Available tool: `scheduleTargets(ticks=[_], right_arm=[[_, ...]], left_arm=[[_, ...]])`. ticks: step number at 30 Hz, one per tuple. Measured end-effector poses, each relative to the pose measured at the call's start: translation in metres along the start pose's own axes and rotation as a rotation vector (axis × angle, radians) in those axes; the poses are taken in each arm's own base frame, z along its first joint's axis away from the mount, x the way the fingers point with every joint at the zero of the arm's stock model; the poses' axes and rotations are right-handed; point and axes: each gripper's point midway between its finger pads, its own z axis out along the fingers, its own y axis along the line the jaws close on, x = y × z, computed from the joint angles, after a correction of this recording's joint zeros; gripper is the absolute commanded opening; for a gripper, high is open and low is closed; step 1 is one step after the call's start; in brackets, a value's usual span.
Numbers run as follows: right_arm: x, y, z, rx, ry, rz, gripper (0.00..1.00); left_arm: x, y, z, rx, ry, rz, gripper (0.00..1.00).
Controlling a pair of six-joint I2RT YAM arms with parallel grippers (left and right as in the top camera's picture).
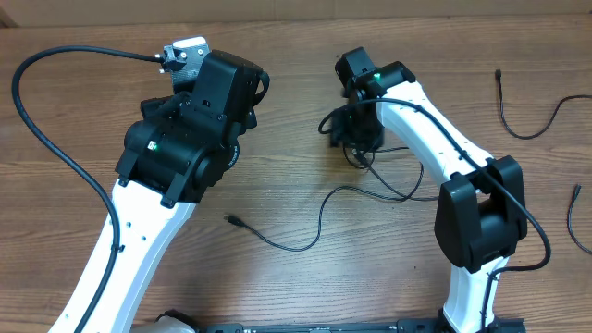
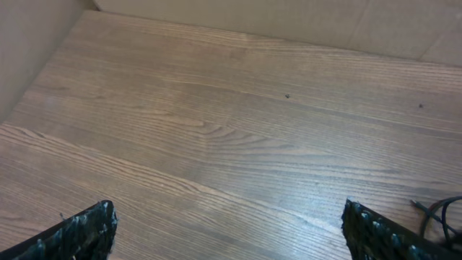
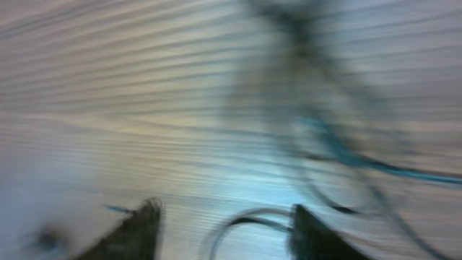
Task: Untangle cables
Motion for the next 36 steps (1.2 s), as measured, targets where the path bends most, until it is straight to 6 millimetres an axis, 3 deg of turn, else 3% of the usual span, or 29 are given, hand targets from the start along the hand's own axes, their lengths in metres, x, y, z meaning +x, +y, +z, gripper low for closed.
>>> scheduleTargets(ticks=[4,8,17,21,23,25,30,36], right_arm=[[-0.007,0.03,-0.002,-0.158,-0.021,-0.106,0.72],[-0.02,0.03,-0.003,-0.145,-0.079,-0.153,0.81],[-0.043,-0.011,-0.005,0.114,-0.181,-0.27,0.84],[-0.051,-0.029,-0.009,0.174,-0.197,-0.296,0.78],[-0.057,-0.048,-0.014,0.192,-0.199,-0.281,0.7],[-0.061,-0.062,-0.018,0.199,-0.199,-0.263,0.69],[-0.065,-0.099,-0.029,0.091,-0.171,-0.238,0.7],[-0.052,-0.11,-0.035,-0.117,-0.117,-0.281,0.7]], left_arm=[[0.0,0.0,0.0,0.0,0.0,0.0,1.0],[0.0,0.0,0.0,0.0,0.0,0.0,0.99],[0.0,0.0,0.0,0.0,0.0,0.0,1.0],[0.0,0.0,0.0,0.0,0.0,0.0,0.99],[0.0,0.0,0.0,0.0,0.0,0.0,0.99],[0.0,0.0,0.0,0.0,0.0,0.0,1.0],[0.0,0.0,0.0,0.0,0.0,0.0,0.99],[0.0,0.0,0.0,0.0,0.0,0.0,0.99]])
